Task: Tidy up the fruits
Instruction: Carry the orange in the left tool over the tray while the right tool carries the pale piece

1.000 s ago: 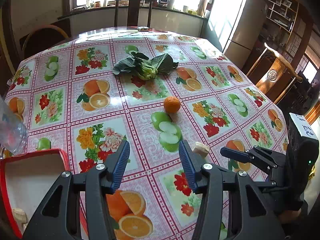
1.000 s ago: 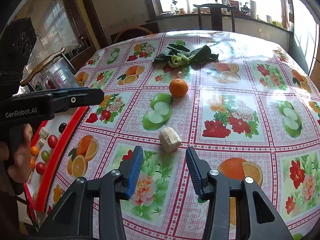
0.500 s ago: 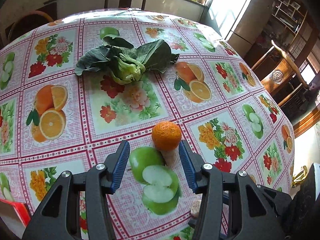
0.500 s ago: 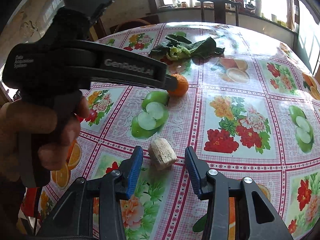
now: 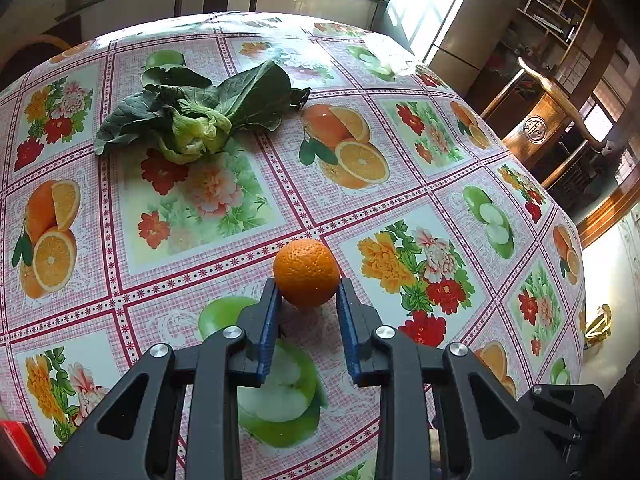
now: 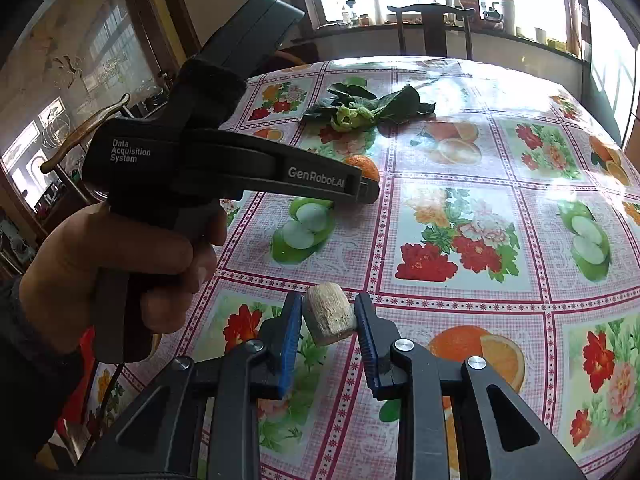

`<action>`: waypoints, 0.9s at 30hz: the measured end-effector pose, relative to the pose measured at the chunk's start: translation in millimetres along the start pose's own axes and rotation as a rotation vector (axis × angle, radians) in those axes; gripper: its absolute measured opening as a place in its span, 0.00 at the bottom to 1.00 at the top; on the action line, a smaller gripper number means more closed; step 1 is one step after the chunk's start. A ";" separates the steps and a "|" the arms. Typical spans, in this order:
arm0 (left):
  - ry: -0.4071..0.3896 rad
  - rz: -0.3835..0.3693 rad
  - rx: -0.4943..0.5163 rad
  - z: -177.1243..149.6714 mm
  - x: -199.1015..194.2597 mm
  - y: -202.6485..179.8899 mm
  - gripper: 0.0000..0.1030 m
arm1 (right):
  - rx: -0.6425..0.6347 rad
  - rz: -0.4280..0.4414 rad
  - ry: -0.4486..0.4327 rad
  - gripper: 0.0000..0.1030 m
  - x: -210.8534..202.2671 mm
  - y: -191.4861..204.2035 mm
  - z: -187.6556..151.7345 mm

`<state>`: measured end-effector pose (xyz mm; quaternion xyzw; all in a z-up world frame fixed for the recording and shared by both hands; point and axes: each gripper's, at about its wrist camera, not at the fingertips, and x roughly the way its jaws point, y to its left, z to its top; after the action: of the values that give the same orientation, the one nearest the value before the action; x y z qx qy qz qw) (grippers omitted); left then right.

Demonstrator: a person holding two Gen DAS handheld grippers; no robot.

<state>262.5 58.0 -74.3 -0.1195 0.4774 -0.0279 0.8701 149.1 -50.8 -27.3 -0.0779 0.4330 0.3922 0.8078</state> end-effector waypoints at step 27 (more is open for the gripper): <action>-0.084 0.045 -0.078 -88.0 -99.8 16.9 0.23 | -0.006 0.046 -0.029 0.27 -33.1 30.1 -24.3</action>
<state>133.5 74.7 -41.4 -0.1436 0.4439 0.0153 0.8844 102.0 -60.4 -10.6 -0.0645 0.4217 0.4130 0.8046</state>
